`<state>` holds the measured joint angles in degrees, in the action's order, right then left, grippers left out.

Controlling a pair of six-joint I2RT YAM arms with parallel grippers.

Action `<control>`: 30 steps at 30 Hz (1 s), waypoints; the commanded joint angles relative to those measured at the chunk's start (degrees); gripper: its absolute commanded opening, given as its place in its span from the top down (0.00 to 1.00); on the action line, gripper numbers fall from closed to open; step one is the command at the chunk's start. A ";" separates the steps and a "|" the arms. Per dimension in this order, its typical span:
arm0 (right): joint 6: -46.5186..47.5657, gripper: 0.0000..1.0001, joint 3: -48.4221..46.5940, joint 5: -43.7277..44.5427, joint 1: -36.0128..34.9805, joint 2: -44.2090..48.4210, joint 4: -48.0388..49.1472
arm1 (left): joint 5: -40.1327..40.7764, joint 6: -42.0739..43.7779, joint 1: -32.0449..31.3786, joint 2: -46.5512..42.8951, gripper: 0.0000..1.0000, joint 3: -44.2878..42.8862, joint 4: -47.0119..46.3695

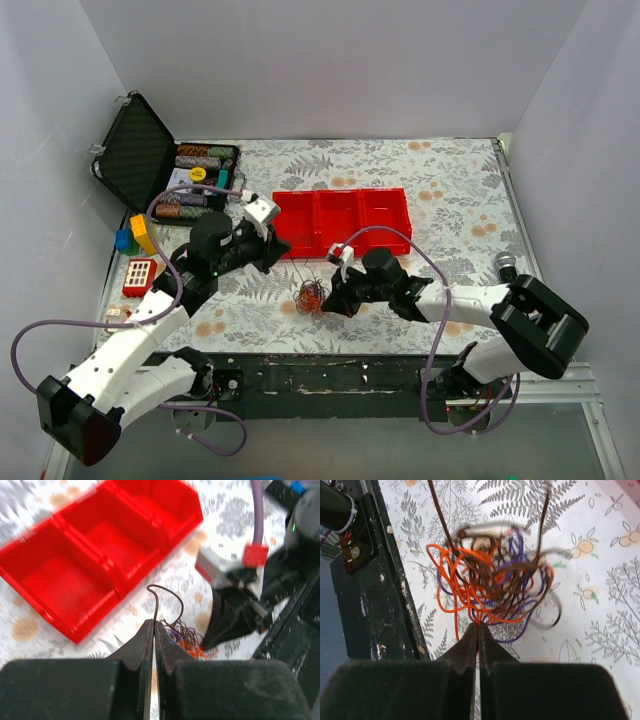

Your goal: Untangle the cables

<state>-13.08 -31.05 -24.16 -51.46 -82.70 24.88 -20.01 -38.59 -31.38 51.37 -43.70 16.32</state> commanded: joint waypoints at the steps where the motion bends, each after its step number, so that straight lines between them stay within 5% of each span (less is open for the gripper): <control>1: 0.52 0.99 3.70 3.33 -0.22 5.52 -4.84 | 4.98 -0.09 -0.18 0.48 1.00 -9.63 -2.08; 13: -6.77 0.99 9.42 16.07 -0.22 10.18 -17.06 | 14.37 1.67 -0.18 2.42 1.00 -26.69 -4.70; 30: -12.49 0.99 7.32 27.15 -0.22 8.78 -31.82 | 41.63 23.90 -0.09 8.74 1.00 -44.43 -39.51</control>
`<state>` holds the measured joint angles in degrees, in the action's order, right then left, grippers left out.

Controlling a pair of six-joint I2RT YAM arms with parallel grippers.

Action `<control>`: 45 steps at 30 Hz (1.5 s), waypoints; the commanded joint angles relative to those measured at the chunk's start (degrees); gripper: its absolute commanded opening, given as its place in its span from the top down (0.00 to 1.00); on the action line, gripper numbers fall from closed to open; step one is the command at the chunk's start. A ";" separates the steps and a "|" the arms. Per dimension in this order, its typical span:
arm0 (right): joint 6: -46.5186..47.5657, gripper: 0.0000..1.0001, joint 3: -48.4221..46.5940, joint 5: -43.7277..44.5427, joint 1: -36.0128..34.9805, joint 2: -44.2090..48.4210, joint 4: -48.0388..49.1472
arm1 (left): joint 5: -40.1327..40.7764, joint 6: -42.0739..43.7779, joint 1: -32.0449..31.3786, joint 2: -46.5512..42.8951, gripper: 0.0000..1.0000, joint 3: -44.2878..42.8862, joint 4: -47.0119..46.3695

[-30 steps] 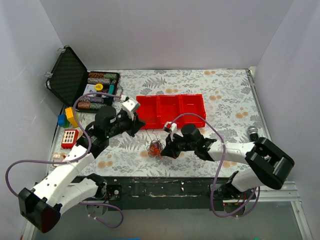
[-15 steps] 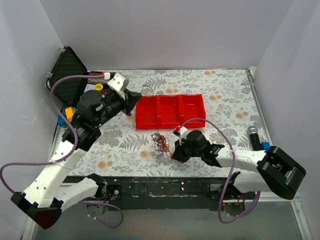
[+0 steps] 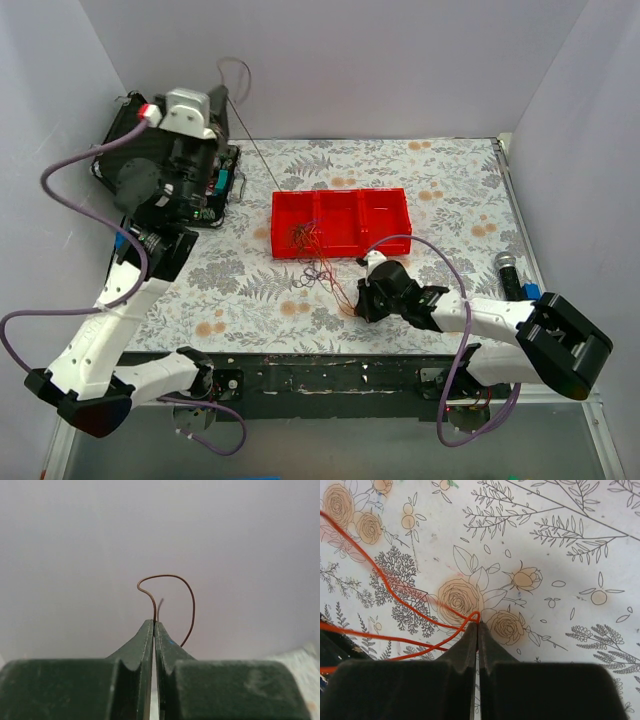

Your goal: Untangle the cables

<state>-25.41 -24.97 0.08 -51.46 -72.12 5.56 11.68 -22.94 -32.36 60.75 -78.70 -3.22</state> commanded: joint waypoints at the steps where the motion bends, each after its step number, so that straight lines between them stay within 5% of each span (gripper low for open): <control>1: -0.34 0.99 0.89 3.43 -0.30 -2.15 -13.11 | 9.94 9.22 0.89 -0.11 1.00 -10.76 -20.59; 13: -4.65 0.99 -1.13 10.73 -0.22 -2.06 -19.97 | 10.20 18.36 0.89 6.56 1.00 -23.07 -29.10; 24: -7.72 0.99 -2.10 14.34 -0.39 -1.62 -23.31 | 7.22 32.86 0.81 25.27 1.00 -55.13 -32.72; 31: -12.64 0.99 -3.06 21.18 -0.66 1.53 -28.49 | 5.00 40.60 1.07 30.21 1.00 -60.78 -37.82; 32: -13.61 0.99 -3.24 22.24 -0.66 2.76 -29.72 | 6.76 39.82 1.07 29.52 1.00 -59.39 -36.60; 35: -15.02 0.99 -3.77 24.79 -0.74 8.99 -31.23 | 7.84 32.38 2.38 19.36 0.99 -37.58 -30.30; 39: -13.18 0.99 -4.82 24.53 -0.74 14.89 -29.91 | -3.48 20.51 3.79 4.40 0.96 -10.04 -16.41; 45: -10.63 0.99 -5.35 19.71 -0.74 17.09 -29.12 | -18.60 16.17 4.06 -7.91 1.00 12.04 5.59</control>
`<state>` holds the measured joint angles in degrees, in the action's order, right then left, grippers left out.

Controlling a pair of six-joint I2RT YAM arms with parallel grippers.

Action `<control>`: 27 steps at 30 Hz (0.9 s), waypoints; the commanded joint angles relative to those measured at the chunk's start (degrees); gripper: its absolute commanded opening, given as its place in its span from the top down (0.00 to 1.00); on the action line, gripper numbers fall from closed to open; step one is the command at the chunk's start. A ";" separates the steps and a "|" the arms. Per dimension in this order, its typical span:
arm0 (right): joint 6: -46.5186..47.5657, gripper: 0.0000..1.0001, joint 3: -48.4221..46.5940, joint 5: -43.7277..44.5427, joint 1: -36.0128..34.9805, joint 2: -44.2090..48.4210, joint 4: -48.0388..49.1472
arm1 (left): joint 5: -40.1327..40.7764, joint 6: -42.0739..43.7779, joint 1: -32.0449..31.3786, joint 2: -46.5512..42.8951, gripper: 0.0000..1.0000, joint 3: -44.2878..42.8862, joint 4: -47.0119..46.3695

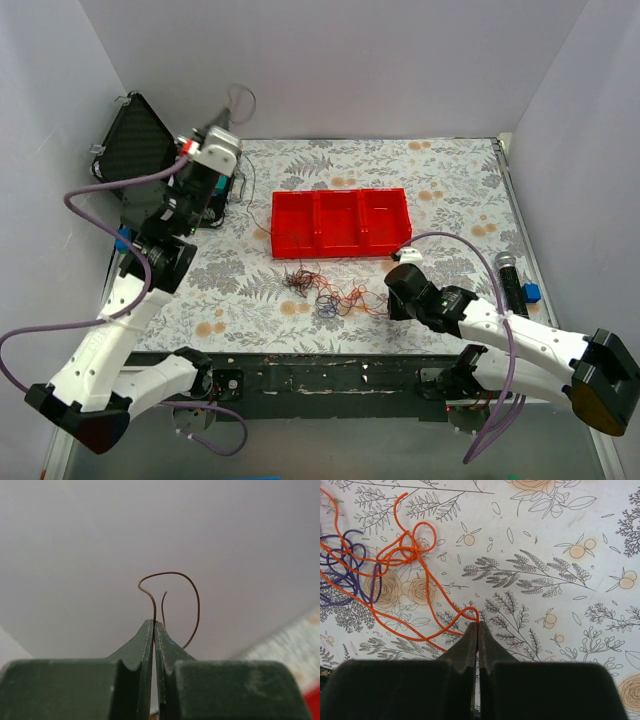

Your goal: Untangle the cables

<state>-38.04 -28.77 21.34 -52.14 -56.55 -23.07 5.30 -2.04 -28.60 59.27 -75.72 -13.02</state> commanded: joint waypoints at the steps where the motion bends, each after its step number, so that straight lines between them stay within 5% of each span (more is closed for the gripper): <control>1: 2.35 0.99 -1.29 -2.18 -0.07 2.58 0.04 | -14.42 -4.64 0.30 -8.10 1.00 11.89 17.13; 8: 10.35 0.99 -0.58 -8.33 -0.07 16.72 9.44 | -31.99 -1.21 0.21 -11.18 0.96 17.87 43.84; 11: 11.41 0.99 -1.54 -10.96 -0.07 17.09 9.19 | -40.08 0.63 0.04 -13.20 0.79 22.71 47.28; 13: 12.72 0.99 -1.20 -15.43 -0.07 16.92 10.84 | -46.06 3.61 -0.31 -14.26 0.44 25.26 48.61; 18: 14.66 0.99 -1.19 -19.23 -0.07 16.92 14.63 | -52.58 8.64 -3.21 -14.18 0.20 28.96 45.29; 27: 18.79 0.99 -6.99 -26.26 -0.07 12.35 17.79 | -55.22 -6.29 -11.03 -1.36 0.18 24.76 29.56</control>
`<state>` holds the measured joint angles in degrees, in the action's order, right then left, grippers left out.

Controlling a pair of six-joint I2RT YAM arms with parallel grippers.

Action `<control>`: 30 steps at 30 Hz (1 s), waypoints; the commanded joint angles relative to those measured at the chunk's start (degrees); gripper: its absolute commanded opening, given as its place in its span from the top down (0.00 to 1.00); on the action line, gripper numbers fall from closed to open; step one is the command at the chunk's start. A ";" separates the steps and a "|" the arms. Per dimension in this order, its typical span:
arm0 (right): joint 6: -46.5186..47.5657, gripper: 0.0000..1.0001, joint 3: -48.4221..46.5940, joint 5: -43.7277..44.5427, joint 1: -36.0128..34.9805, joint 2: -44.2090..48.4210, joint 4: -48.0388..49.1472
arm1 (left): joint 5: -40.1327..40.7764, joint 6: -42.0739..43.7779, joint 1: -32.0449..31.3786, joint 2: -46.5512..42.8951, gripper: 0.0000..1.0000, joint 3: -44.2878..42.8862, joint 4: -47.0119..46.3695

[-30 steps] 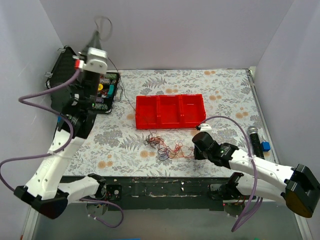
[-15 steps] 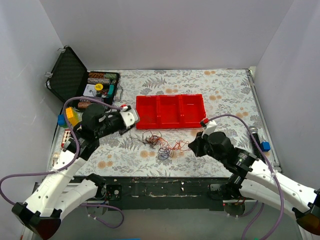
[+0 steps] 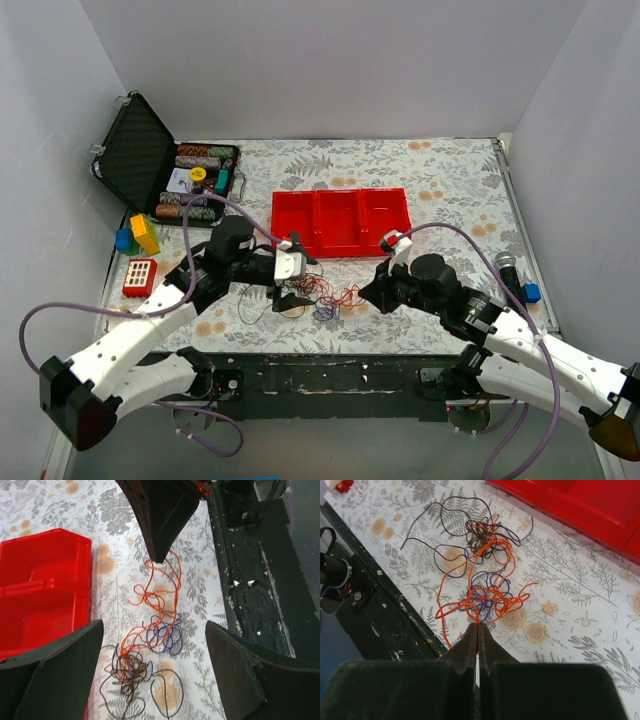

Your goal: Untangle the cables

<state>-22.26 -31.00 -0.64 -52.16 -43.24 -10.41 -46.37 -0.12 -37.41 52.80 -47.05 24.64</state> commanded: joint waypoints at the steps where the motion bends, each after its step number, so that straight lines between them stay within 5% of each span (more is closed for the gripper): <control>1: 3.10 0.99 -5.12 -4.28 -0.05 -1.23 5.58 | -3.81 -9.62 -2.93 6.34 0.20 -4.28 -8.90; 11: 5.12 0.99 -8.19 -5.07 -0.13 -3.43 7.16 | -4.87 -19.30 -6.36 12.59 0.59 -5.42 -15.41; 22: 6.18 0.99 -10.66 -6.65 -0.05 -4.83 8.74 | -0.83 -20.18 -7.33 15.85 0.60 -5.51 -15.77; 30: 5.91 0.99 -9.95 -7.18 -0.05 -3.34 7.60 | 3.82 -18.34 -7.33 16.38 0.71 -5.07 -17.17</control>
<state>-16.95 -38.81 -6.24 -52.14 -48.29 -5.43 -46.15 -19.31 -44.45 69.80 -50.87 9.02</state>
